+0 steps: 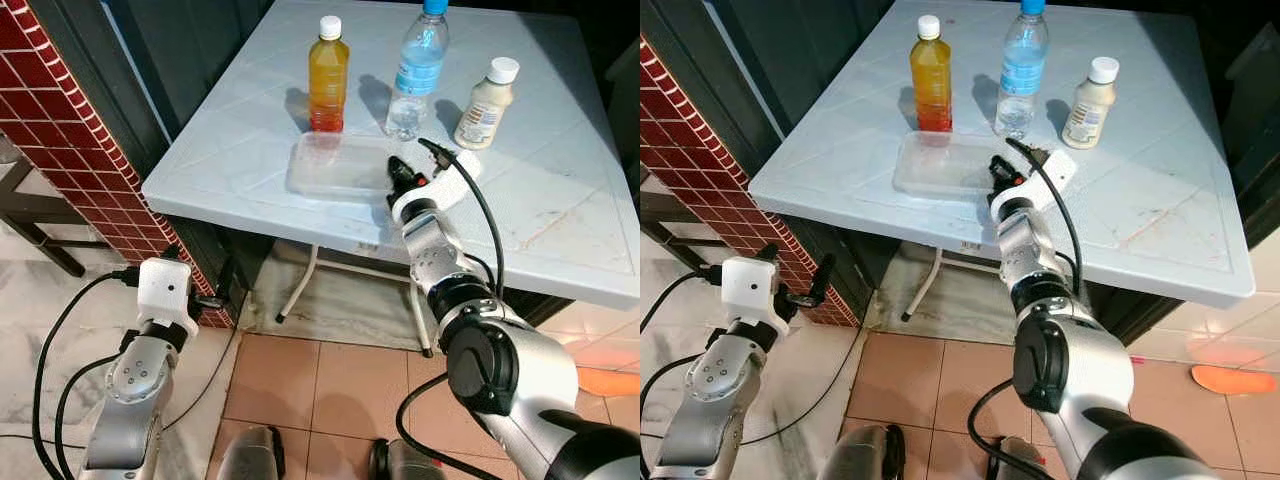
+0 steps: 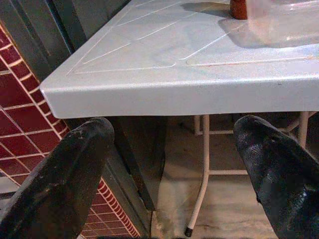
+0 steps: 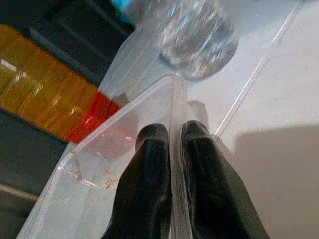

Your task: Restocking fridge

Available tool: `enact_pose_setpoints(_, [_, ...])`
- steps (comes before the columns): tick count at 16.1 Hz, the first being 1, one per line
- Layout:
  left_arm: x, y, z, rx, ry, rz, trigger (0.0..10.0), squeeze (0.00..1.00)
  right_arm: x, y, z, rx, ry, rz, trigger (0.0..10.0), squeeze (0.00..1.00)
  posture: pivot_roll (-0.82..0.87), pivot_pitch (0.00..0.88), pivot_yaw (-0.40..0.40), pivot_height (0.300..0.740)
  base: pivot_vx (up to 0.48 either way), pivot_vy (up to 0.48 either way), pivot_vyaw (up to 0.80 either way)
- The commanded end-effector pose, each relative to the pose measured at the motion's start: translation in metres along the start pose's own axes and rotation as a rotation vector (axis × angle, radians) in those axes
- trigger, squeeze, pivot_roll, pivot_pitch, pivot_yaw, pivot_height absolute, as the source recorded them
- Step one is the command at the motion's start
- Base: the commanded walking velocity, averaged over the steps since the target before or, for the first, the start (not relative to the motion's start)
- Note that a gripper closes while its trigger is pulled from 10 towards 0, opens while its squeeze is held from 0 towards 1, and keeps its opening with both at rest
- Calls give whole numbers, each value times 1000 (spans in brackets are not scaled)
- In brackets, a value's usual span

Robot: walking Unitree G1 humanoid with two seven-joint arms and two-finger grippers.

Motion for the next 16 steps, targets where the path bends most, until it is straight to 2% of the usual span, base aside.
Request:
enact_pose_setpoints(1, [2,1,1,2,8,-4,10000,0,-1,-4,-6,-20,-45,-13,2078,0,166,119,77,740,0,0,0])
enact_pose_setpoints(2, [2,1,0,2,5,-4,10000,0,1,-7,-10,-18,-82,-37,8667,0,161,121,76,740,0,0,0])
enact_pose_setpoints(3, [2,1,0,1,4,-4,10000,0,1,-11,-12,-11,-117,-50,10000,0,154,121,74,740,0,0,0])
enact_pose_setpoints(5, [1,2,-2,-1,-1,-3,10000,0,0,-23,-19,7,-206,-72,10000,0,139,122,72,740,0,0,0])
enact_pose_setpoints(7, [1,3,-4,-3,-6,-4,10000,0,-1,-37,-22,20,-231,-81,10000,0,122,120,69,740,0,0,0])
enact_pose_setpoints(10, [1,7,-10,-5,-28,-11,10000,0,-4,-68,-20,55,-319,-73,10000,0,79,112,59,740,0,0,0])
enact_pose_setpoints(13, [2,14,-19,-13,-46,-20,10000,0,3,-84,-21,42,-375,-68,10000,0,40,100,49,740,0,0,0])
enact_pose_setpoints(16, [2,18,-18,40,-42,-15,10000,0,18,-88,-13,54,-452,-100,10000,0,29,85,35,740,0,0,0])
Point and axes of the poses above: a point about 5 cm out from each wrist's last joint towards the gripper, its own y axis pointing out of the wrist towards the gripper, its own x axis along the axis of the wrist's last joint, z = x × y, the point moved 2 cm from there along y, pointing out of the wrist towards the gripper, and after that the axes turned 12 degrees about y, right-handed, at the moved point
